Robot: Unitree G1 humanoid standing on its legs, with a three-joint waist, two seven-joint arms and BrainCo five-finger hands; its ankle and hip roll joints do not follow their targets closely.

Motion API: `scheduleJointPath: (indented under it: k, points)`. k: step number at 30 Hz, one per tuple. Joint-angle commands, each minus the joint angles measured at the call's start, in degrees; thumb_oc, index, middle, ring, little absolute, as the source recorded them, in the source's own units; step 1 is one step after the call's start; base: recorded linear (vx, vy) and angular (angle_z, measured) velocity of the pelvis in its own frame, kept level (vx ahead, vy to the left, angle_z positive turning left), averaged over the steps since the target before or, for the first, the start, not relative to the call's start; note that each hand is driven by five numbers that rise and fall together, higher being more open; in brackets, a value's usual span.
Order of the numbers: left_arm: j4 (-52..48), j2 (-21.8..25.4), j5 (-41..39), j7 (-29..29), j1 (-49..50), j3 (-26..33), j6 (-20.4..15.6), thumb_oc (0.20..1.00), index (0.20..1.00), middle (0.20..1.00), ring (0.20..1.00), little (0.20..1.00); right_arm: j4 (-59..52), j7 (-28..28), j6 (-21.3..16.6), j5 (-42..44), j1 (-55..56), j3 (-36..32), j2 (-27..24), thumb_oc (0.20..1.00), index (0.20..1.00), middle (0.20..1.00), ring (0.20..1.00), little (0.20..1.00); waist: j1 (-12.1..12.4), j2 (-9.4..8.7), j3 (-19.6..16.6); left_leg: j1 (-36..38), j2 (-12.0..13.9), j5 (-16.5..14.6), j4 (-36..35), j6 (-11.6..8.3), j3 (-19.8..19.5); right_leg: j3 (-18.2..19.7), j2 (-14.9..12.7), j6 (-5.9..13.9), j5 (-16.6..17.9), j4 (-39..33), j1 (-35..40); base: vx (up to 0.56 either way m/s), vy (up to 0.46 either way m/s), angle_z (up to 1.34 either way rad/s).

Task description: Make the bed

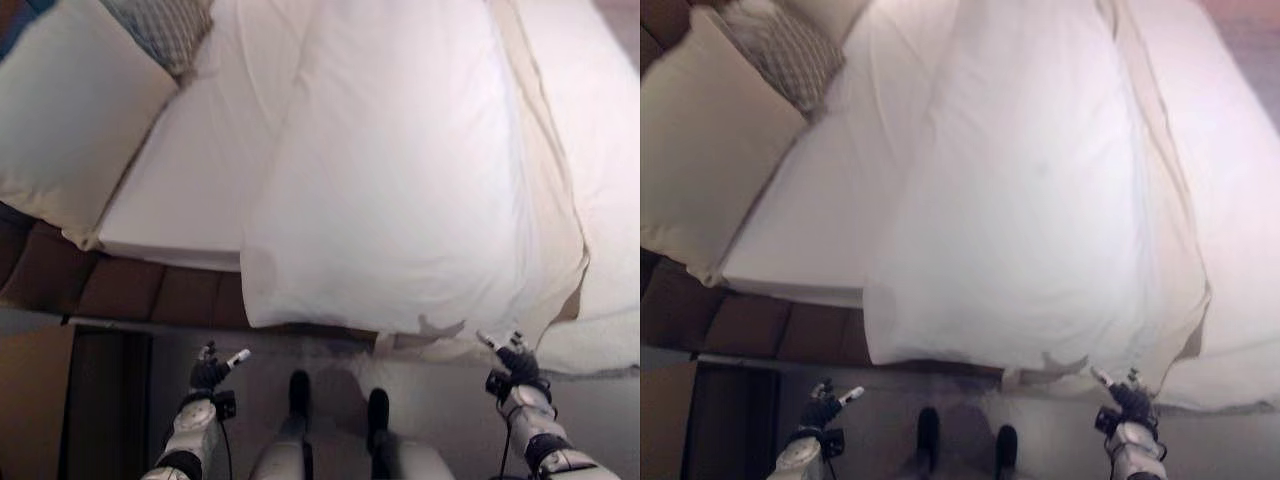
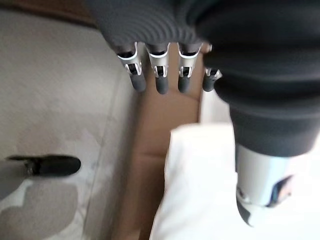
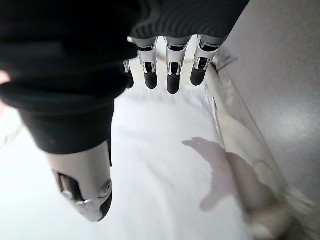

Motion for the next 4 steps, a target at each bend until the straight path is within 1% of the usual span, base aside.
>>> scheduleJointPath:
  k: [1, 2, 3, 4]
  points:
    - [1.6, -1.1, 5.0, -3.1, -0.8, -1.6, 0.4, 1.0, 1.0, 1.0, 1.0, 1.0, 0.9, 2.9, 1.4, -5.8, 0.7, 3.4, 1.3, 1.0, 1.0, 1.0, 1.0, 1.0, 0.2, -3.28, -1.1, 2.6, -2.8, -5.9, 2.6, 1.04, -0.1, 3.2, -6.5, 7.59, 5.4, -3.8, 0.5, 0.08, 0.042, 0.02]
    - [2.1, -1.6, 6.4, -3.2, -0.6, -2.5, 0.5, 1.0, 1.0, 1.0, 1.0, 1.0, 1.1, 3.2, 1.9, -8.1, 1.4, 4.8, 1.7, 1.0, 1.0, 1.0, 1.0, 1.0, 0.5, -3.21, -1.8, 3.4, -2.9, -6.3, 2.9, 1.16, -0.4, 2.9, -6.7, 7.71, 5.3, -4.2, 1.5, 0.07, 0.047, 0.03]
    - [2.2, -2.3, 6.8, -3.6, -0.3, -3.0, 0.8, 1.0, 1.0, 1.0, 1.0, 1.0, 1.5, 3.6, 2.3, -8.1, 1.6, 5.1, 2.3, 1.0, 1.0, 1.0, 1.0, 1.0, 0.5, -3.13, -2.3, 3.8, -3.0, -6.7, 3.2, 1.32, -0.6, 2.9, -6.8, 7.85, 5.2, -4.2, 2.0, 0.08, 0.053, 0.02]
    - [3.1, -3.0, 7.5, -3.5, 0.0, -3.4, 1.3, 1.0, 1.0, 1.0, 1.0, 1.0, 1.3, 4.6, 3.0, -9.8, 2.9, 7.4, 3.6, 1.0, 1.0, 1.0, 1.0, 1.0, 0.8, -3.24, -3.1, 5.0, -3.1, -7.3, 3.5, 1.59, -0.6, 3.0, -6.9, 7.71, 4.7, -3.8, 3.1, 0.07, 0.054, 0.03]
